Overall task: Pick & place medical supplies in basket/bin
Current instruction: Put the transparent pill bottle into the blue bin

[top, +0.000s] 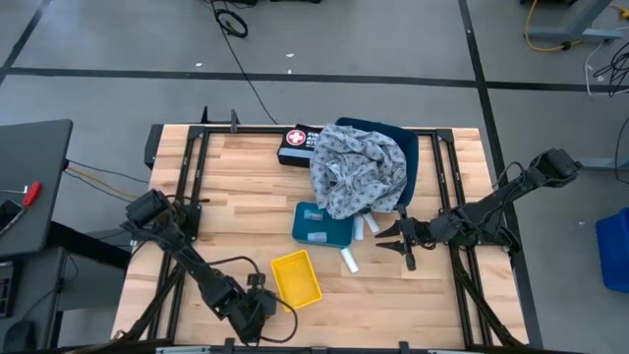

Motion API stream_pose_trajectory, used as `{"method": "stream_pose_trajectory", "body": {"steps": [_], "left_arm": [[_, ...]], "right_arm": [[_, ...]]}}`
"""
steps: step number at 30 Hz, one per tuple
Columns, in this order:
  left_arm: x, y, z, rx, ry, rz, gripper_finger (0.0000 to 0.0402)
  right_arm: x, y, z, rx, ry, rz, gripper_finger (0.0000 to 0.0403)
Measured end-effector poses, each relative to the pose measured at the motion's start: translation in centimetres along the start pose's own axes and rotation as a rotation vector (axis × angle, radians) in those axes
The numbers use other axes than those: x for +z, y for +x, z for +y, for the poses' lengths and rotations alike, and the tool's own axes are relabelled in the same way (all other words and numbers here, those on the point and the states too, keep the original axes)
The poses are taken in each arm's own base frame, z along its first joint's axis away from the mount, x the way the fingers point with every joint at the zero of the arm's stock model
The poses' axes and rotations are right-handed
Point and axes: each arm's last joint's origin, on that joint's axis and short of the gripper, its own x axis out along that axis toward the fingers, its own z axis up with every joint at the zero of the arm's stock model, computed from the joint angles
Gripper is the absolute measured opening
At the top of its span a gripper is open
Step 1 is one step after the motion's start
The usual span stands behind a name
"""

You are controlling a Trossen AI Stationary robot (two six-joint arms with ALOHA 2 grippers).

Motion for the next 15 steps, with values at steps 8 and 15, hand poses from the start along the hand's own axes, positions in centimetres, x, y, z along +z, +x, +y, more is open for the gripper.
{"method": "stream_pose_trajectory", "body": {"steps": [8,15], "left_arm": [[-0.5,-1.1,-2.0,0.069,0.015,-0.246,0.0153],[0.1,-2.1,-3.7,0.067,0.037,-0.466,0.0153]], "right_arm": [[0.0,0.0,0.0,0.015,0.000,0.004,0.0114],[0.0,0.0,0.1,0.016,0.000,0.002,0.0114]]}}
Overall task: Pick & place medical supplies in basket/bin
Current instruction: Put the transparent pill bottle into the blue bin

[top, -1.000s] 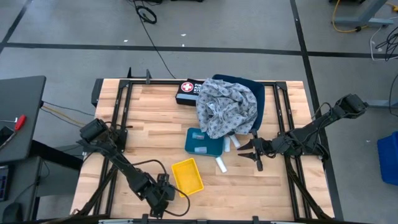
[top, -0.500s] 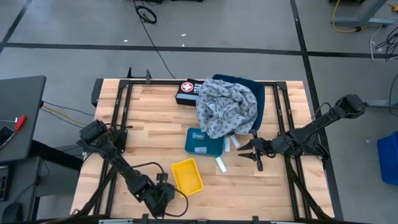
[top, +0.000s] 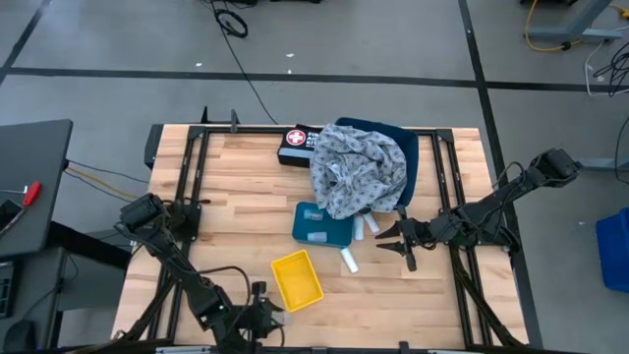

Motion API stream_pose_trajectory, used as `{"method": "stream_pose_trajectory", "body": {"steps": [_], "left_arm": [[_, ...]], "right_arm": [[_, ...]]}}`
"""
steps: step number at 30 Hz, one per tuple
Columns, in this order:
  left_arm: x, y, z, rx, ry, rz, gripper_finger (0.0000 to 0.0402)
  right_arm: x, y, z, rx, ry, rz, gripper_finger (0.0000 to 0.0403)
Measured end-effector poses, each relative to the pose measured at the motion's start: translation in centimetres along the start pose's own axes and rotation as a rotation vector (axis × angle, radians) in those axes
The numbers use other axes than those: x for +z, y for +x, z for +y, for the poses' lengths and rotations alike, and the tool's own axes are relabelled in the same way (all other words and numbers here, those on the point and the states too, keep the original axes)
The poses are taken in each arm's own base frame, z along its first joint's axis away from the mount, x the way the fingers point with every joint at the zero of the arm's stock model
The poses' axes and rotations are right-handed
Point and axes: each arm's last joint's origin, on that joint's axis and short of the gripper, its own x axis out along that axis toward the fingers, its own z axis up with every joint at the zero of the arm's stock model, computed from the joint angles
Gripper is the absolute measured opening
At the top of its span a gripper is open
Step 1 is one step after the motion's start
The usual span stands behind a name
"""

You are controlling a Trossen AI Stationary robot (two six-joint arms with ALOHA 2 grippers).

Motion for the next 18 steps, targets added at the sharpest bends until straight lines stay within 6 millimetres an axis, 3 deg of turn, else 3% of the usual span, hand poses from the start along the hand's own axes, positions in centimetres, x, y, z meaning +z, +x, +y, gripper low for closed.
{"method": "stream_pose_trajectory", "body": {"steps": [9,18], "left_arm": [[4.1,0.6,-0.3,0.027,0.070,-0.312,0.0153],[8.1,1.8,0.0,-0.287,0.133,-0.650,0.0153]], "right_arm": [[0.1,0.0,0.0,0.003,-0.004,-0.006,0.0114],[0.0,0.0,0.1,0.019,-0.018,-0.001,0.0114]]}}
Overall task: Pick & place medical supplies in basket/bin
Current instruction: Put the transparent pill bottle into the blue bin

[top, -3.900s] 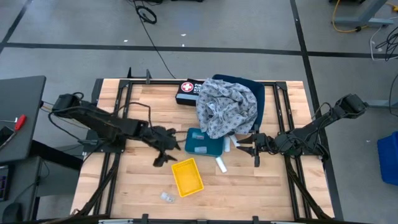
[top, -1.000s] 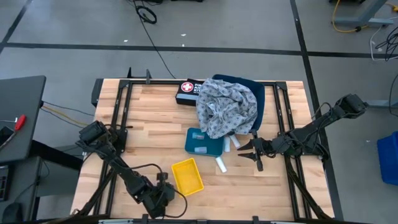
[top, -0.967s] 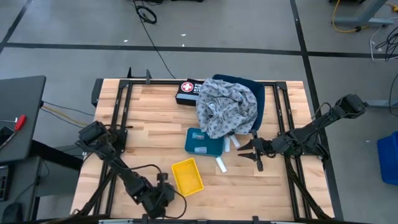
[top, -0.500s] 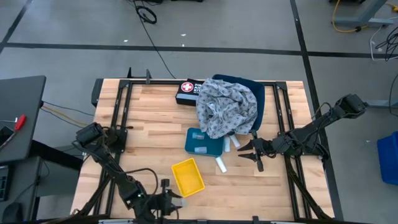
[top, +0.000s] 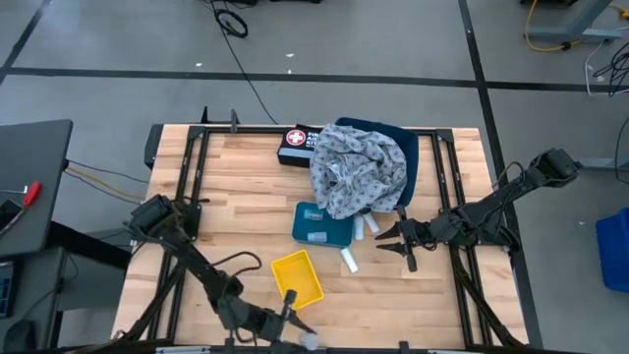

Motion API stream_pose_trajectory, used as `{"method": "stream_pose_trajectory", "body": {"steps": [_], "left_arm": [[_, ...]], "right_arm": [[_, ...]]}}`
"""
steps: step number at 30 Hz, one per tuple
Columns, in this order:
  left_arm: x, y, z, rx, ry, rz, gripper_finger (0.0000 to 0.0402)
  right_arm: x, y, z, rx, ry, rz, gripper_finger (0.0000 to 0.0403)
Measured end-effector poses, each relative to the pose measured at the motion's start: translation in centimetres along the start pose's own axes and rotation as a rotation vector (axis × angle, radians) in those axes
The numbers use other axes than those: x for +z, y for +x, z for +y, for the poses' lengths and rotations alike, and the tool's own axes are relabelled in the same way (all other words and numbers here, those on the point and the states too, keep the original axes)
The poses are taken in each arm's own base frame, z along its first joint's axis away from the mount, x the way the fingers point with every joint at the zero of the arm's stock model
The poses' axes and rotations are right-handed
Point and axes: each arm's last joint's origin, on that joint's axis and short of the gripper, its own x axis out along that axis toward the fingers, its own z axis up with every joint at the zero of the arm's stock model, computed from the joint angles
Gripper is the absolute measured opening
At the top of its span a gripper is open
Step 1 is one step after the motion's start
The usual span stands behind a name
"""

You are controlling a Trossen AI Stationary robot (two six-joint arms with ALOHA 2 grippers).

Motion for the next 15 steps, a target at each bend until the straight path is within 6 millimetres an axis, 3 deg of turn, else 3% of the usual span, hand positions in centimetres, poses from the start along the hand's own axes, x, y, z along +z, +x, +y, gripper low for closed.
{"method": "stream_pose_trajectory", "body": {"steps": [7,15], "left_arm": [[-0.7,1.6,2.5,-0.016,0.071,-0.080,0.0153],[-1.9,3.2,6.9,-0.076,0.069,-0.132,0.0153]], "right_arm": [[0.0,0.0,0.0,0.011,-0.001,0.002,0.0114],[0.0,0.0,0.0,0.016,0.000,0.003,0.0114]]}}
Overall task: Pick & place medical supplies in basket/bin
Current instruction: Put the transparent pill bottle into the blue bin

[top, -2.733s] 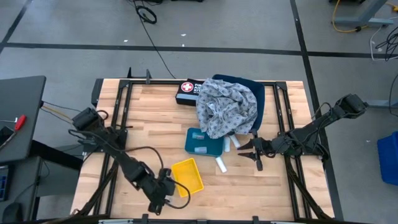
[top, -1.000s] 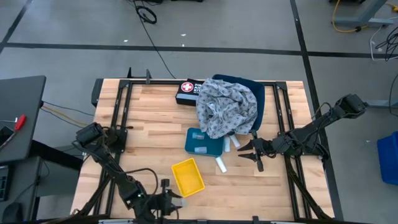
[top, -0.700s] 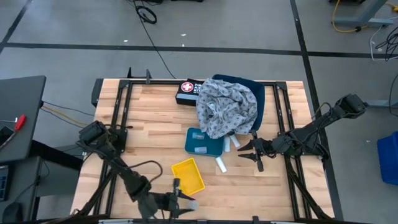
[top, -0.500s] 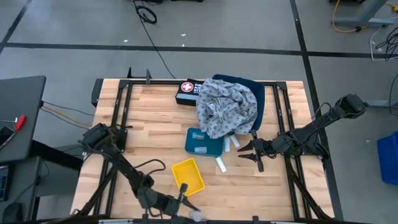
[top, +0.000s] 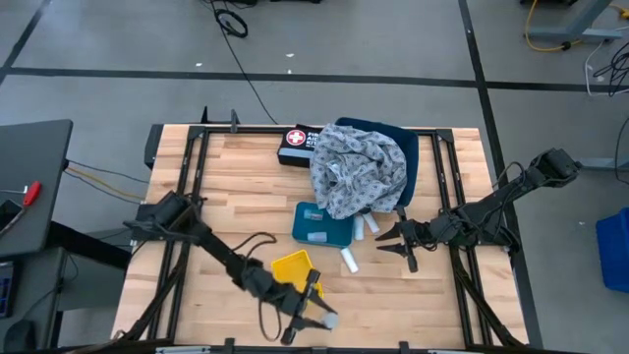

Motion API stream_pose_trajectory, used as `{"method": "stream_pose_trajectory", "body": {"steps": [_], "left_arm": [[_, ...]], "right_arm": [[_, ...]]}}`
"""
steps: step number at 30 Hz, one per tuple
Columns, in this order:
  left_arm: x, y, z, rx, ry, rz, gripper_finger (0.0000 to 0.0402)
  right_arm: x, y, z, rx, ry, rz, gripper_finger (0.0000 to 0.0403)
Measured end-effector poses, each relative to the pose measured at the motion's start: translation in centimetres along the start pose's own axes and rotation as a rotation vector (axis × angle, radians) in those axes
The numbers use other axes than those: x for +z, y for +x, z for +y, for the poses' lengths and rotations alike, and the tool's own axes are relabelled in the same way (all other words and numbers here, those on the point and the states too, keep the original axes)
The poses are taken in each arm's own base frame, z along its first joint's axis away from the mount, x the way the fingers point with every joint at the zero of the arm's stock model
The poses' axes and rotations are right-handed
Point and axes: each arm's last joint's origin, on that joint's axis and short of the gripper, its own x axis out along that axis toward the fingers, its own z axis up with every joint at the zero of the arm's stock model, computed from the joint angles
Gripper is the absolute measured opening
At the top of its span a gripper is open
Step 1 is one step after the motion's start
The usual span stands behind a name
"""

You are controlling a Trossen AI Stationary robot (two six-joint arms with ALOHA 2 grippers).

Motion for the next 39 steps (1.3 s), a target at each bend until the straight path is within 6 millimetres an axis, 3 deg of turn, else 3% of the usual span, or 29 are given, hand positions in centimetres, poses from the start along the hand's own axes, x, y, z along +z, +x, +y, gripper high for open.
{"method": "stream_pose_trajectory", "body": {"steps": [6,14,19,24,29,39], "left_arm": [[-1.3,-2.0,4.7,0.043,-0.058,-0.120,0.0153],[-4.8,-5.6,10.6,0.191,-0.147,-0.025,0.0153],[-4.8,-7.7,13.3,0.270,-0.171,0.019,0.0153],[-3.9,-9.4,15.3,0.330,-0.164,0.132,0.0153],[-4.5,-10.3,16.5,0.370,-0.179,0.342,0.0153],[-5.4,-9.8,16.9,0.366,-0.164,0.588,0.0153]], "right_arm": [[0.0,0.0,0.0,0.002,0.001,0.001,0.0114],[0.0,0.0,0.0,0.003,0.014,0.001,0.0114],[0.0,0.0,0.0,0.003,0.020,0.003,0.0114],[0.0,0.0,0.0,0.005,0.019,0.006,0.0114],[-0.1,0.0,0.0,0.006,0.018,0.007,0.0114],[-0.1,0.0,0.0,0.008,0.016,0.009,0.0114]]}}
